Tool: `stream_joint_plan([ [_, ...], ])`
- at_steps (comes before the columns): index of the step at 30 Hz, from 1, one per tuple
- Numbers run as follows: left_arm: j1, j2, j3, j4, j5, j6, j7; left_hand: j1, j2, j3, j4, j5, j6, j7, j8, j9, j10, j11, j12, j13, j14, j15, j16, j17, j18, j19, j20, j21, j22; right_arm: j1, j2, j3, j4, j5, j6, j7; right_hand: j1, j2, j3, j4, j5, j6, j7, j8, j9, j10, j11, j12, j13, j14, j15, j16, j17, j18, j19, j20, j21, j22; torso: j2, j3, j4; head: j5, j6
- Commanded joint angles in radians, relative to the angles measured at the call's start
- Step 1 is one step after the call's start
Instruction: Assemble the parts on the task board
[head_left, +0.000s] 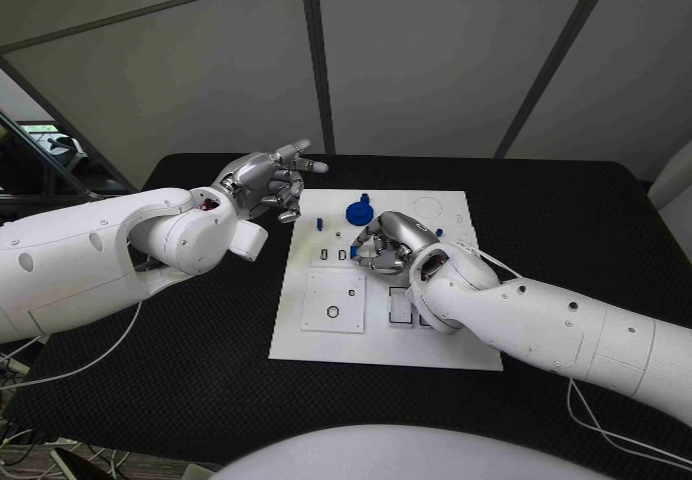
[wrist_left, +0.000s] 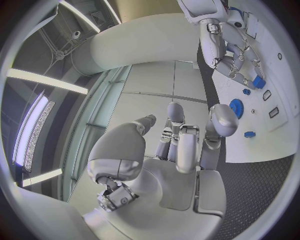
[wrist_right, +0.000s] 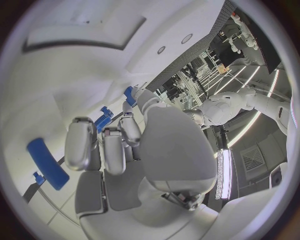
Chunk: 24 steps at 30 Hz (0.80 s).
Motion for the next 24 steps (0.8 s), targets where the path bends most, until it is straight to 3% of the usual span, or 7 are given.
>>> stream_joint_plan([
  [1, 0.002, 0.002, 0.001, -0.001, -0.005, 0.015, 0.007, 0.001, -0.01, 0.0, -0.005, -0.006, -0.003, 0.002, -0.006, 0.001, -0.008, 0.0, -0.002, -0.001, 0.033, 0.008, -0.004, 0.075, 0.04, -0.007, -0.001, -0.007, -0.001, 0.0, 0.001, -0.001, -0.002, -0.009, 0.023, -0.011, -0.008, 0.006, 0.008, 0.0, -0.006, 0.005, -0.004, 0.002, 0.02, -0.007, 0.001, -0.005, -0.002, 0.083, 0.001, -0.001, 0.143, -0.018, 0.002, 0.0, -0.001, -0.002, 0.0, 0.0001, -0.0003, 0.0, 0.0],
  [24, 0.002, 0.005, 0.001, -0.002, -0.011, 0.021, 0.002, 0.002, -0.01, 0.001, -0.007, -0.006, -0.003, 0.002, -0.006, 0.002, -0.007, 0.0, -0.001, 0.002, 0.034, 0.008, -0.002, 0.079, 0.039, -0.006, -0.001, -0.004, 0.001, 0.0, 0.004, -0.001, -0.004, -0.012, 0.051, -0.022, -0.028, -0.013, 0.017, -0.002, -0.021, -0.042, 0.015, -0.019, 0.015, -0.036, 0.016, -0.027, -0.022, 0.083, 0.013, 0.0, 0.146, -0.016, -0.006, 0.009, -0.007, -0.012, 0.0, 0.0, 0.0, -0.001, -0.004],
])
